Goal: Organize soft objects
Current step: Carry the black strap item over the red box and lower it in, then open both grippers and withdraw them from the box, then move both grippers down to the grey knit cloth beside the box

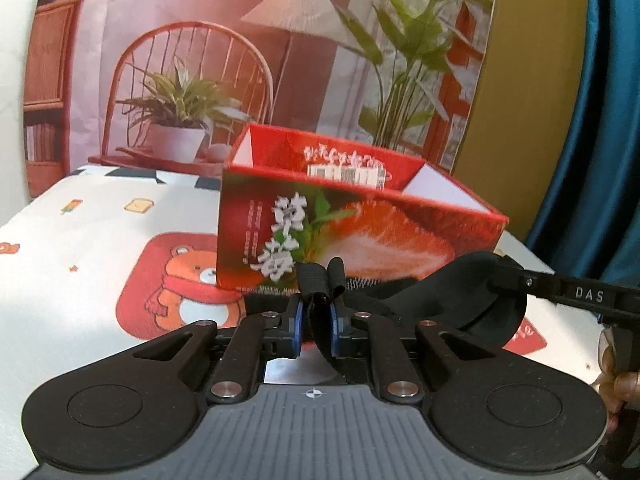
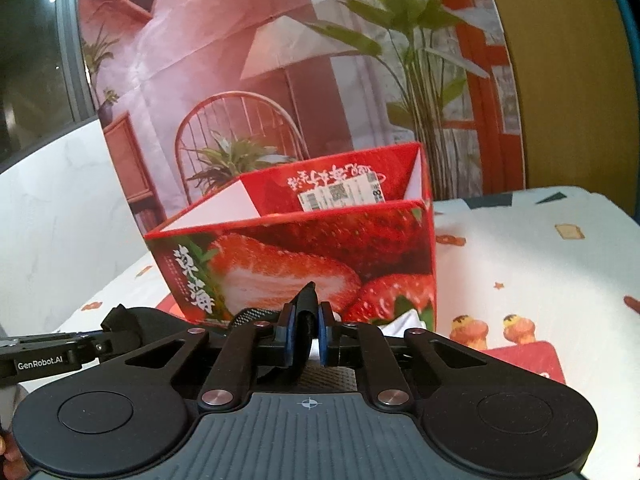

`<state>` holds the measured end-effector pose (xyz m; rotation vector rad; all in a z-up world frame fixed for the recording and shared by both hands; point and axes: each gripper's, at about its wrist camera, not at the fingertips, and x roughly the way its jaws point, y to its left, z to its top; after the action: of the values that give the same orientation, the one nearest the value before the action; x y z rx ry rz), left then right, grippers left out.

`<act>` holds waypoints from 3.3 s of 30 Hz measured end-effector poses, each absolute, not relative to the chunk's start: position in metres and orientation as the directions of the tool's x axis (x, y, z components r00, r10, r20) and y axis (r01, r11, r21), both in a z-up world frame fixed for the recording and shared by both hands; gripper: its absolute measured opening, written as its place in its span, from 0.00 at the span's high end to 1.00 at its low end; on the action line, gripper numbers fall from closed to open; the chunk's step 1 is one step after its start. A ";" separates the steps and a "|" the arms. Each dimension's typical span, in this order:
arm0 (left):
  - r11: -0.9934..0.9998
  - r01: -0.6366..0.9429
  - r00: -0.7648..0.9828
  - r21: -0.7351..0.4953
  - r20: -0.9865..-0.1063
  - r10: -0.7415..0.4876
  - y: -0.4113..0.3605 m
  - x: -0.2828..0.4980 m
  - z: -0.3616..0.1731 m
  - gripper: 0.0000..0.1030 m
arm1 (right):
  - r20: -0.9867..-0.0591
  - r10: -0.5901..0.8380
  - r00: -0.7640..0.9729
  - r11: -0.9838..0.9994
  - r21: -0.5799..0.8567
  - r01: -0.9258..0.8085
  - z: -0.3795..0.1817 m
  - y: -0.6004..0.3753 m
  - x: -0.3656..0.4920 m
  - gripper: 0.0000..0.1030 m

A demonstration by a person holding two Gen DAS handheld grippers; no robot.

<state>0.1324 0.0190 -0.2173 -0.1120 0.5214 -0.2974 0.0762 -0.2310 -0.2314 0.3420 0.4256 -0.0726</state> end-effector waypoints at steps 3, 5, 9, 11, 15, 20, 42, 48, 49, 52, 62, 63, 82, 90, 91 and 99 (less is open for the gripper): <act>0.948 0.250 0.842 -0.195 -0.439 -0.313 0.023 0.131 -0.200 0.87 | -0.391 0.001 0.920 0.947 0.295 0.125 -0.220 -0.230 0.076 0.90; 0.947 0.256 0.854 -0.194 -0.414 -0.316 0.025 0.132 -0.188 0.87 | -0.367 0.002 0.930 0.950 0.292 0.114 -0.209 -0.231 0.076 0.90; 0.945 0.276 0.878 -0.178 -0.353 -0.323 0.027 0.137 -0.158 0.88 | -0.309 0.007 0.951 0.957 0.279 0.084 -0.185 -0.234 0.081 0.90; 0.944 0.280 0.887 -0.176 -0.330 -0.325 0.027 0.144 -0.145 0.88 | -0.281 0.013 0.960 0.957 0.281 0.070 -0.173 -0.237 0.087 0.90; 0.943 0.282 0.895 -0.177 -0.306 -0.325 0.021 0.168 -0.122 0.88 | -0.244 0.027 0.969 0.954 0.296 0.048 -0.153 -0.246 0.106 0.90; 0.953 0.274 0.912 -0.126 -0.279 -0.299 0.002 0.205 -0.102 0.89 | -0.234 -0.003 0.972 0.960 0.272 0.069 -0.135 -0.255 0.142 0.91; 0.947 0.304 0.699 -0.099 -0.653 -0.293 -0.045 0.327 -0.180 0.89 | -0.500 -0.022 0.865 0.953 0.250 0.169 -0.215 -0.280 0.239 0.91; 0.946 0.307 0.685 -0.106 -0.666 -0.297 -0.042 0.333 -0.186 0.89 | -0.514 -0.011 0.858 0.942 0.281 0.181 -0.221 -0.283 0.241 0.91; 0.947 0.303 0.685 -0.105 -0.668 -0.293 -0.043 0.333 -0.187 0.89 | -0.515 -0.012 0.857 0.942 0.282 0.182 -0.221 -0.284 0.241 0.91; 0.950 0.299 0.693 -0.087 -0.665 -0.278 -0.047 0.333 -0.185 0.88 | -0.519 -0.018 0.855 0.940 0.283 0.192 -0.221 -0.285 0.242 0.91; 0.948 0.313 0.775 -0.053 -0.563 -0.288 -0.037 0.305 -0.150 0.31 | -0.474 -0.145 0.869 0.953 0.171 0.252 -0.204 -0.277 0.217 0.45; 0.947 0.319 0.782 -0.044 -0.552 -0.289 -0.037 0.298 -0.146 0.29 | -0.465 -0.148 0.873 0.956 0.158 0.247 -0.201 -0.274 0.212 0.42; 0.955 0.270 0.782 -0.121 -0.551 -0.291 0.010 0.155 -0.177 0.18 | -0.456 -0.092 0.885 0.955 0.210 0.208 -0.225 -0.222 0.101 0.01; 0.973 0.126 0.743 -0.193 -0.631 -0.221 0.030 0.126 -0.213 0.51 | -0.527 -0.099 0.844 0.947 0.210 0.242 -0.255 -0.212 0.073 0.00; 0.972 0.126 0.744 -0.197 -0.629 -0.224 0.031 0.126 -0.213 0.57 | -0.536 -0.100 0.839 0.949 0.202 0.242 -0.258 -0.209 0.071 0.01; 0.921 0.264 0.705 -0.288 -0.595 -0.388 0.019 0.119 -0.215 0.61 | -0.547 -0.104 0.831 0.960 0.162 0.227 -0.266 -0.198 0.073 0.01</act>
<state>0.1194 0.0192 -0.2154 -0.1866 0.7012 -0.3644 0.0729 -0.1983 -0.2660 0.2250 0.5648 -0.1766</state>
